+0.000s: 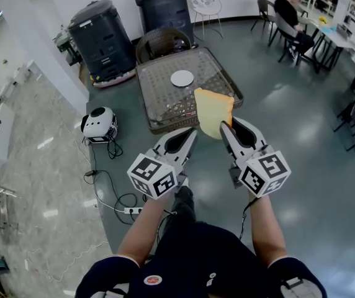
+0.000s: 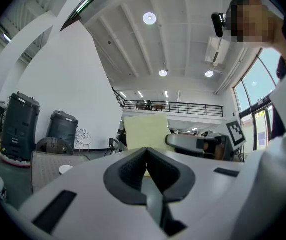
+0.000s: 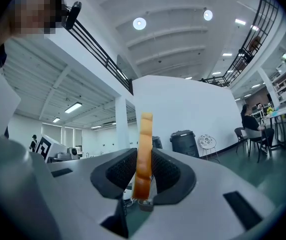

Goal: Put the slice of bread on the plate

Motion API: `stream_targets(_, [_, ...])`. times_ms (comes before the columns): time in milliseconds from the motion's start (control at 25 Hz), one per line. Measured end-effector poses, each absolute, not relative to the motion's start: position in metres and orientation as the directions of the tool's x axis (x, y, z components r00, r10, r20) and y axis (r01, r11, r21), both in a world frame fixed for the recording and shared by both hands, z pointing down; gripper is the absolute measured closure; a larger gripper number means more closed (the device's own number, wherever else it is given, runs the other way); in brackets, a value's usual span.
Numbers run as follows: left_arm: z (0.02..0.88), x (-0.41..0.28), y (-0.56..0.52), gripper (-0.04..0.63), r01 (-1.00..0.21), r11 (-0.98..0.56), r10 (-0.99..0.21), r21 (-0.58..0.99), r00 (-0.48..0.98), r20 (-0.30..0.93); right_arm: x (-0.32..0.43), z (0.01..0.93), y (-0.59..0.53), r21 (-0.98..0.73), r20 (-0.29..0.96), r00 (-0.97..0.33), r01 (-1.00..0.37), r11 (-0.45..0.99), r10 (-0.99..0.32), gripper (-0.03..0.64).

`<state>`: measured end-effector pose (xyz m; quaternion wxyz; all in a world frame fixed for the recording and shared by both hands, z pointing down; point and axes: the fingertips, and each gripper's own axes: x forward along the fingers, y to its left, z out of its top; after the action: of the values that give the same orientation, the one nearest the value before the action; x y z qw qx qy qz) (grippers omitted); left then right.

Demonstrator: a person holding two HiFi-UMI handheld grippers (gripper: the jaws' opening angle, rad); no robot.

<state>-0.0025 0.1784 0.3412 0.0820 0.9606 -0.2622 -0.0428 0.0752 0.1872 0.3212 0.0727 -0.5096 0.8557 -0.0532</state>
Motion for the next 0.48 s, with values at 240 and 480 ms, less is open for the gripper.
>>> stream_targets(240, [0.352, 0.002, 0.122, 0.589, -0.470, -0.863, -0.483, 0.185, 0.875, -0.025, 0.080, 0.329, 0.132, -0.166, -0.057, -0.450, -0.876, 0.453, -0.891, 0.525])
stream_targets(480, [0.358, 0.001, 0.047, 0.589, -0.461, -0.866, -0.473, 0.195, 0.881, -0.015, 0.082, 0.340, 0.060, -0.181, -0.012, -0.430, -0.887, 0.425, -0.903, 0.525])
